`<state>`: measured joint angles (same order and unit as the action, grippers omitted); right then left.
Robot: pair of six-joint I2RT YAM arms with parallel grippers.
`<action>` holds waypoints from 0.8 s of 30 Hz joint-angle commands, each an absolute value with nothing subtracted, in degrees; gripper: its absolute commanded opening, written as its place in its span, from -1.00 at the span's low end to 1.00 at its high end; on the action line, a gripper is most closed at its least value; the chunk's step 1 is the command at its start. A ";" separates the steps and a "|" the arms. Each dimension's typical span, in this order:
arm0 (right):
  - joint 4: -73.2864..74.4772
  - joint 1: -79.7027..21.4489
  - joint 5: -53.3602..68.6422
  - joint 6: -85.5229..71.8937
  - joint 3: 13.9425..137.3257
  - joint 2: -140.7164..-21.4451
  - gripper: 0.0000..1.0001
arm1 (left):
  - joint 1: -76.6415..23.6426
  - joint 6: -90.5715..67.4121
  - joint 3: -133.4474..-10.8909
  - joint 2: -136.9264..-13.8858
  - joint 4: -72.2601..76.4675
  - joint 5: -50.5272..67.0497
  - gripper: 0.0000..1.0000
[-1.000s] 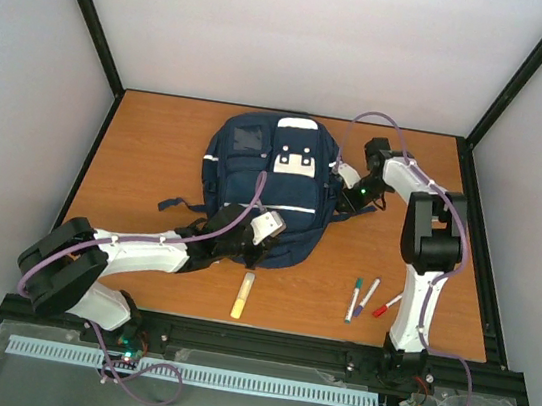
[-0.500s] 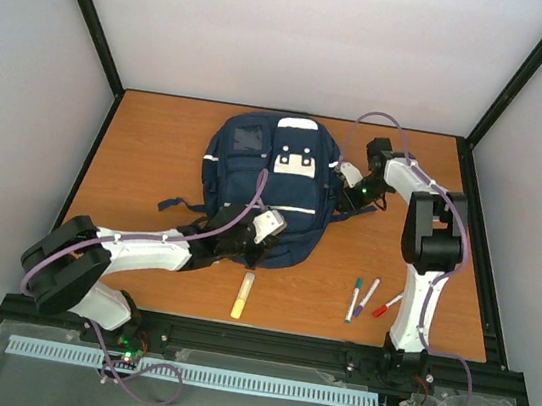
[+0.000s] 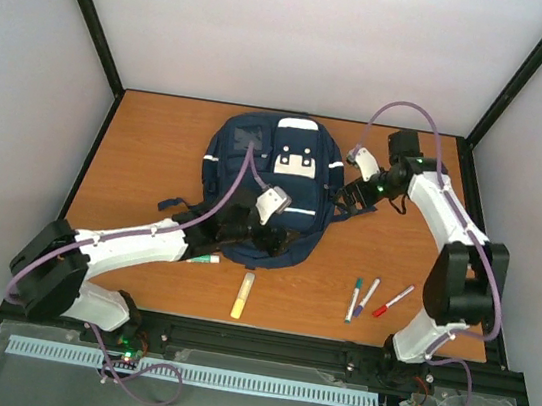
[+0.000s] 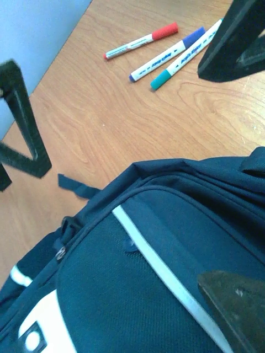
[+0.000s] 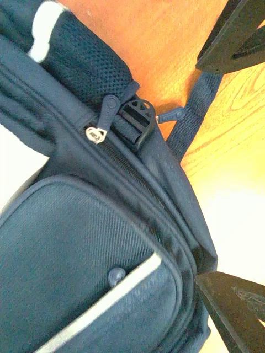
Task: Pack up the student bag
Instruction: Zip the student bag at the center of the board.
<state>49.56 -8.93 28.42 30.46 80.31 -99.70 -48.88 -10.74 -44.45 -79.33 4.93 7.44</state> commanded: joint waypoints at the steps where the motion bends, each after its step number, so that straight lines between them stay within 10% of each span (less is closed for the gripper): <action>1: 49.14 -10.55 28.11 30.91 78.63 -92.32 1.00 | -48.79 -14.95 -49.47 -75.18 -0.99 3.33 0.99; 17: 46.03 -13.38 37.27 31.43 68.25 -77.31 1.00 | -41.54 -29.73 -48.04 -60.77 -11.07 -16.16 1.00; 24: 39.63 -13.36 39.32 25.98 63.49 -74.95 1.00 | -41.04 -47.22 -75.16 -63.63 -38.71 -21.82 1.00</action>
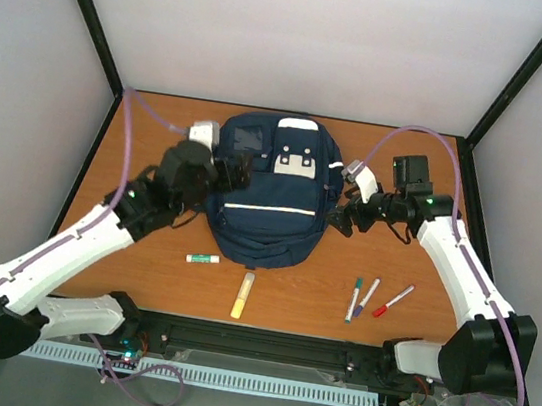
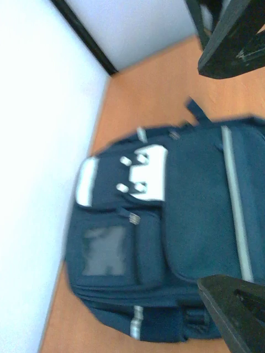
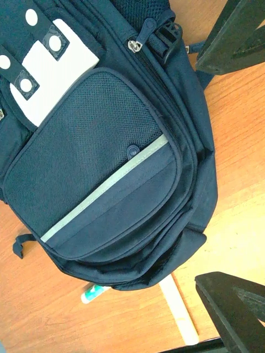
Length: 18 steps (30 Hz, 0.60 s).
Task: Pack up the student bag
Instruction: Zip the student bag at the center of the board.
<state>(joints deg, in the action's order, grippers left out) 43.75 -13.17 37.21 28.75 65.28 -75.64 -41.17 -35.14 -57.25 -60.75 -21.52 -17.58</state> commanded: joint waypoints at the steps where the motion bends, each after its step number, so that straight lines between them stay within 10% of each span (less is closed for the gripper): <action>1: 39.31 -13.36 38.24 25.97 62.92 -74.90 1.00 | -41.04 -47.76 -81.38 -65.29 -42.59 -21.38 1.00; 18: 33.43 -13.36 23.40 24.69 58.06 -76.56 1.00 | -41.95 -49.58 -108.10 -74.24 -46.69 -10.79 1.00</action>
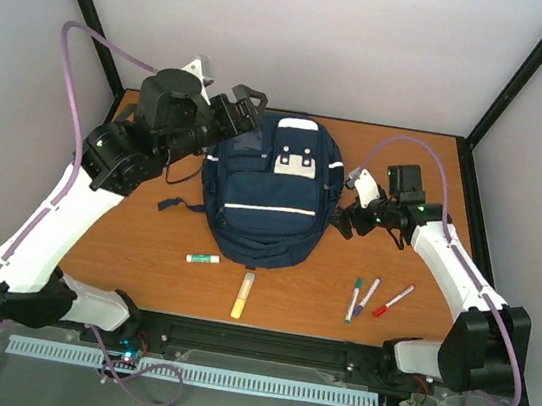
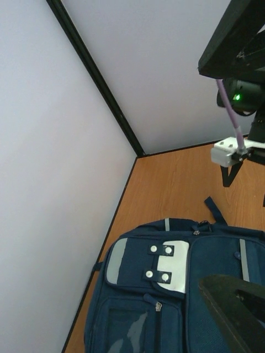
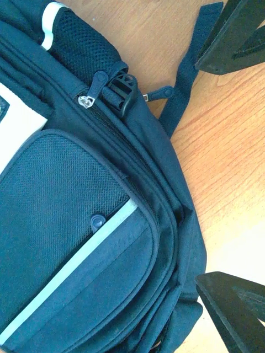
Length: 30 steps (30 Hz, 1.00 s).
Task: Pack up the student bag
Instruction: Zip the student bag at the center of the board.
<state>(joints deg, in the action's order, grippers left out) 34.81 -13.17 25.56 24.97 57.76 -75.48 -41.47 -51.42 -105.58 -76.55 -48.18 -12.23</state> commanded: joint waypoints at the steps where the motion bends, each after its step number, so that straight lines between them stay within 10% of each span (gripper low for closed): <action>1: 33.07 -13.36 22.82 24.65 57.93 -76.63 1.00 | -42.00 -49.41 -107.57 -73.85 -45.91 -11.63 1.00; 30: 32.79 -13.26 20.13 23.00 59.52 -79.92 1.00 | -32.03 -30.44 -73.77 -76.66 -28.75 -25.37 1.00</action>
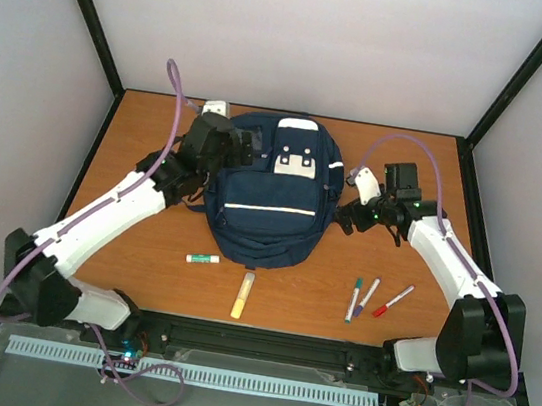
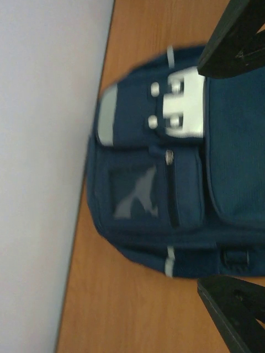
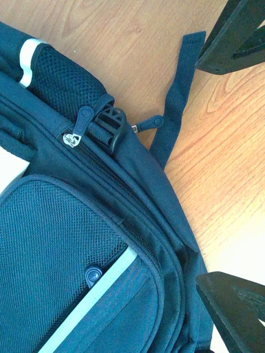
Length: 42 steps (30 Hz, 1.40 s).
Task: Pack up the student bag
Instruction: Zip the student bag at the center of the board, then adjust the student bag at the center of the board.
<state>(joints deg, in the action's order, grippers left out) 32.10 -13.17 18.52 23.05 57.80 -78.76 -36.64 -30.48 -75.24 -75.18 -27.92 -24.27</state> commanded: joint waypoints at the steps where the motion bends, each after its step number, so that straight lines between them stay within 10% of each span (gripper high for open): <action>1: 32.88 -13.24 20.82 23.13 59.50 -79.93 1.00 | -31.40 -31.40 -72.38 -77.02 -28.32 -26.37 0.99; 8: 32.21 -13.21 22.08 23.83 58.18 -78.08 1.00 | -27.54 -36.07 -74.07 -87.15 -38.39 -32.70 1.00; 13: 31.30 -13.44 30.26 26.18 54.75 -71.85 1.00 | -16.58 -44.25 -67.59 -90.30 -28.25 -7.24 0.99; 29: 33.10 -13.45 29.02 30.62 54.56 -75.93 1.00 | -17.63 -43.24 -66.02 -104.41 -17.37 10.64 0.97; 42: 32.22 -13.49 22.83 32.90 55.25 -73.56 1.00 | -25.29 -38.74 -66.77 -96.38 -26.13 -2.25 0.93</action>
<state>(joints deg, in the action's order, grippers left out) 33.63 -13.21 27.57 31.09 54.68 -75.35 -25.45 -41.69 -66.59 -102.41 -20.91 3.79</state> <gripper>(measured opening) 0.999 0.958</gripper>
